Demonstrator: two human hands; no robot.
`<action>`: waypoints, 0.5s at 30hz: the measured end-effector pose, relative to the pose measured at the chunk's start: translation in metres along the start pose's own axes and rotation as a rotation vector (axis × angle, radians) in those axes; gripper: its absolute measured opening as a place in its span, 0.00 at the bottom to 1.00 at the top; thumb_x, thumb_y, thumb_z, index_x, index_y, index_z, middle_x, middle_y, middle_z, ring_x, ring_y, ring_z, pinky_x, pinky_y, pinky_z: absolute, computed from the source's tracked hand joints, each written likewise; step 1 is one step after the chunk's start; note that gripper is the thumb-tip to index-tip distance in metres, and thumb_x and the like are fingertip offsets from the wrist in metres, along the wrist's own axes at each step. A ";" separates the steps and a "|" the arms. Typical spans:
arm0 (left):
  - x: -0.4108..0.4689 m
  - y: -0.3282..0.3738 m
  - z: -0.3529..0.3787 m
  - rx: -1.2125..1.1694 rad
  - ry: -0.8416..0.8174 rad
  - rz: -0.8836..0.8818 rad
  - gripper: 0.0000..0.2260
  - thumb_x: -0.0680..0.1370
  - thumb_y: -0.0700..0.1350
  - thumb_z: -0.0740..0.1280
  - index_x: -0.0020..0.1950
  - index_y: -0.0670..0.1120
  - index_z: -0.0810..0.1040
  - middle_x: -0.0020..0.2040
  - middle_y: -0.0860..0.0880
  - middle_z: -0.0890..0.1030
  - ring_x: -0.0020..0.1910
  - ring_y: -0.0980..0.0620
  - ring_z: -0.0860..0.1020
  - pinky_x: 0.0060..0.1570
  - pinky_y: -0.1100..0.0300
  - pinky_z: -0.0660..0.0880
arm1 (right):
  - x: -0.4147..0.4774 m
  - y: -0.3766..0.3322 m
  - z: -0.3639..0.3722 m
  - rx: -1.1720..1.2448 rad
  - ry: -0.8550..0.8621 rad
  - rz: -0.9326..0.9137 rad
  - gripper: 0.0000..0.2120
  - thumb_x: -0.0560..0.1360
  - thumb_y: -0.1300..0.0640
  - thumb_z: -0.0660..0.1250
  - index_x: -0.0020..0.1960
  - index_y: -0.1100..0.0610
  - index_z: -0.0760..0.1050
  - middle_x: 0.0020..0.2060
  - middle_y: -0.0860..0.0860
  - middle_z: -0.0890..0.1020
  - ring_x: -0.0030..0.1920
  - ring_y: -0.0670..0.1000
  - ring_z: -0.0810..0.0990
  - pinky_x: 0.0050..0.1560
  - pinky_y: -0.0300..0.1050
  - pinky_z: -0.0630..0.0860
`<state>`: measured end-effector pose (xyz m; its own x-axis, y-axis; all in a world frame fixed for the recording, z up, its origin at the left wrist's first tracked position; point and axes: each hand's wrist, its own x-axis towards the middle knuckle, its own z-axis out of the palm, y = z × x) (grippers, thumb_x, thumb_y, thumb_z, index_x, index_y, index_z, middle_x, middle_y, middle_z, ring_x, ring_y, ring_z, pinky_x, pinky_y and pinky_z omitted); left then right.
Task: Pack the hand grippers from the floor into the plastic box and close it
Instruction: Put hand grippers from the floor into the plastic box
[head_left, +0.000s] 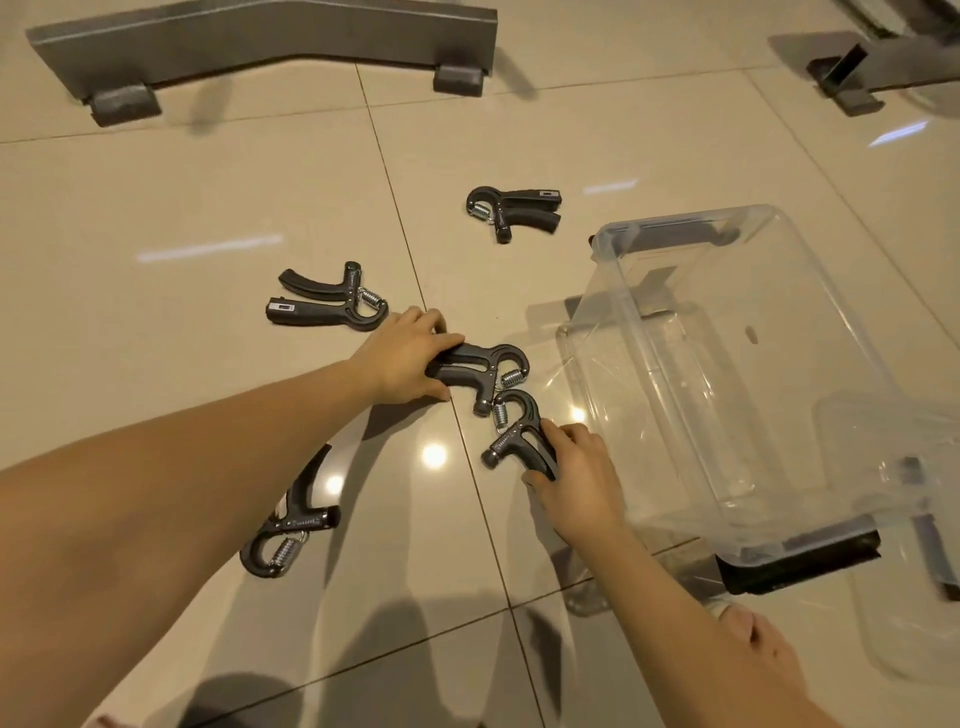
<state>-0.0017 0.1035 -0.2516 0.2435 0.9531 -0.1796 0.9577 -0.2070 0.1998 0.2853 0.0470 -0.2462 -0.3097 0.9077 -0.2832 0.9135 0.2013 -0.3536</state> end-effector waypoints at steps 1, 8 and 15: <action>-0.007 0.002 0.003 -0.034 0.025 -0.041 0.34 0.70 0.65 0.73 0.72 0.53 0.73 0.61 0.47 0.74 0.60 0.45 0.71 0.61 0.49 0.67 | -0.001 0.000 0.001 0.007 0.026 0.007 0.28 0.75 0.50 0.72 0.73 0.48 0.69 0.58 0.49 0.76 0.58 0.52 0.71 0.57 0.49 0.74; -0.060 0.028 0.011 -0.235 0.053 -0.304 0.25 0.68 0.54 0.75 0.62 0.46 0.76 0.51 0.48 0.75 0.51 0.48 0.73 0.49 0.52 0.74 | -0.022 -0.014 -0.001 0.035 0.045 0.012 0.14 0.71 0.54 0.74 0.55 0.54 0.77 0.48 0.50 0.78 0.51 0.53 0.75 0.50 0.48 0.75; -0.115 0.022 -0.111 -0.371 0.204 -0.415 0.20 0.68 0.47 0.77 0.58 0.46 0.79 0.49 0.50 0.78 0.46 0.48 0.78 0.44 0.55 0.74 | -0.015 -0.061 -0.093 0.123 0.140 -0.158 0.15 0.70 0.53 0.74 0.55 0.54 0.78 0.48 0.50 0.79 0.49 0.54 0.77 0.46 0.48 0.76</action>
<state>-0.0252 0.0139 -0.1196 -0.2096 0.9687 -0.1330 0.8398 0.2480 0.4828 0.2584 0.0550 -0.1375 -0.3990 0.9123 -0.0919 0.8147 0.3067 -0.4922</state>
